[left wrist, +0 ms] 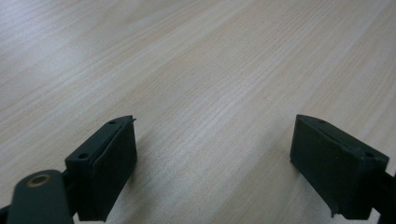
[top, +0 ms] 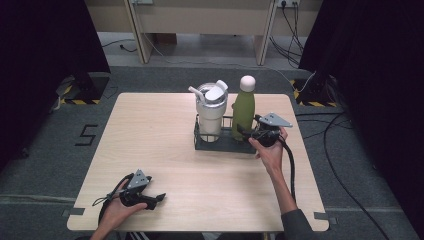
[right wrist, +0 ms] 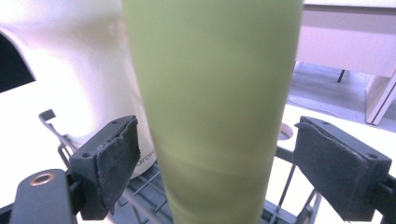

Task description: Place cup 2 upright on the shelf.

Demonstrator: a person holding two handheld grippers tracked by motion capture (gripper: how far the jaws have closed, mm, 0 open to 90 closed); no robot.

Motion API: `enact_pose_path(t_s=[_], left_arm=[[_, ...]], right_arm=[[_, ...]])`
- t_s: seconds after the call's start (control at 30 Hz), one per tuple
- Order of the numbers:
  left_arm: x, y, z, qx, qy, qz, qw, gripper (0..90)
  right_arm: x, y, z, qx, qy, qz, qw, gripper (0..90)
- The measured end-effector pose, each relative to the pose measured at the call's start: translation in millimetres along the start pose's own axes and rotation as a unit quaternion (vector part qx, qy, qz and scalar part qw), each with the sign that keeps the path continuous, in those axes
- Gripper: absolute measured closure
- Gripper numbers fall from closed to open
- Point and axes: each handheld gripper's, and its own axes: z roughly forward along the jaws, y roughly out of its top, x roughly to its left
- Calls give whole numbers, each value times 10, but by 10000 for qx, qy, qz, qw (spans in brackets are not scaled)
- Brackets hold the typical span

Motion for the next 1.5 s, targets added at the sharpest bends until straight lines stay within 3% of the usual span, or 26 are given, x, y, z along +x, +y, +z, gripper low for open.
enact_pose_path(t_s=[0.6,0.73,1.5], left_arm=[[0,0,0,1,1,1,10000,140],[0,0,0,0,1,1,10000,140],[-1,0,0,3,5,5,10000,140]], right_arm=[[224,-52,-456,-224,-77,-266,9994,152],[285,-91,-515,-169,-77,-379,9991,152],[534,-323,-718,-95,290,-381,9988,156]])
